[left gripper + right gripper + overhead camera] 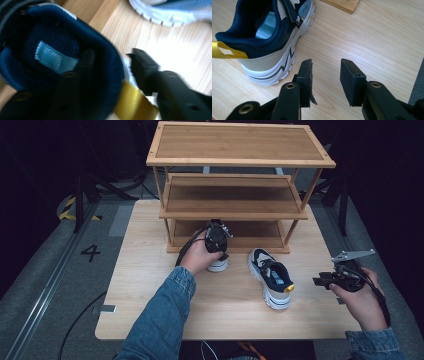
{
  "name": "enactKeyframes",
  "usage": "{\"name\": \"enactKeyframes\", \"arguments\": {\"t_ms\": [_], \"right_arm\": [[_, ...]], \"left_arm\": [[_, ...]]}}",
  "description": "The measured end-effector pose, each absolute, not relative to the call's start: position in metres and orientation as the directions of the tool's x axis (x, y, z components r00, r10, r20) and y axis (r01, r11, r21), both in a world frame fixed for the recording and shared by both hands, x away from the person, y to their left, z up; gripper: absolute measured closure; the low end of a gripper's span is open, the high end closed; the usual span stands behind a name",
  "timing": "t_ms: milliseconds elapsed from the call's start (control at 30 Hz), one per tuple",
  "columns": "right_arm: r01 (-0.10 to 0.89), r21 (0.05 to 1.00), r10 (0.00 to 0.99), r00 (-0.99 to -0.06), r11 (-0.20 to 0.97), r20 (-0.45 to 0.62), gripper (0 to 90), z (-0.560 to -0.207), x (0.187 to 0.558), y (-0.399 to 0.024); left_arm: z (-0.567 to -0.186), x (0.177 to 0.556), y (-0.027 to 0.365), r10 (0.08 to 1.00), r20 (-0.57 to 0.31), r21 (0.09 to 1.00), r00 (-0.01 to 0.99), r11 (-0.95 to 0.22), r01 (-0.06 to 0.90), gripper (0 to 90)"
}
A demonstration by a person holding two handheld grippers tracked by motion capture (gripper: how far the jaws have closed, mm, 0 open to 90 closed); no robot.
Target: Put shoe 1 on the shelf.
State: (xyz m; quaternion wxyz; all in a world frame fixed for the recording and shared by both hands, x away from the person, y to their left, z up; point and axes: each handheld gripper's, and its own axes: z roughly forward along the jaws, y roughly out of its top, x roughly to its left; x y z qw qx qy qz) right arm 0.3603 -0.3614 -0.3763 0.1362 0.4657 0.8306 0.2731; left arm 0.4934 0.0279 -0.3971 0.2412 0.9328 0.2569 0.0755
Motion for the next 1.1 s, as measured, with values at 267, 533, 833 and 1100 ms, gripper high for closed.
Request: {"name": "enactKeyframes", "arguments": {"t_ms": [267, 533, 833, 1100], "right_arm": [[0.699, 0.583, 0.849, -0.527, 0.414, 0.031, 63.4, -0.375, 0.36, -0.361], [0.699, 0.583, 0.849, -0.527, 0.414, 0.029, 63.4, -0.375, 0.359, -0.36], [0.694, 0.581, 0.843, -0.537, 0.425, 0.024, 63.4, -0.375, 0.36, -0.356], [0.693, 0.582, 0.843, -0.537, 0.426, 0.023, 63.4, -0.375, 0.36, -0.357]], "left_arm": [[-0.376, 0.473, 0.034, 0.554, 0.044, 0.573, 0.831, -0.695, 0.433, 31.6], [-0.361, 0.431, 0.055, 0.622, 0.017, 0.627, 0.783, -0.616, 0.476, 26.8], [-0.373, 0.42, 0.053, 0.626, -0.009, 0.523, 0.78, -0.662, 0.537, 65.3], [-0.402, 0.44, 0.053, 0.673, -0.026, 0.529, 0.739, -0.618, 0.582, 82.8]]}}
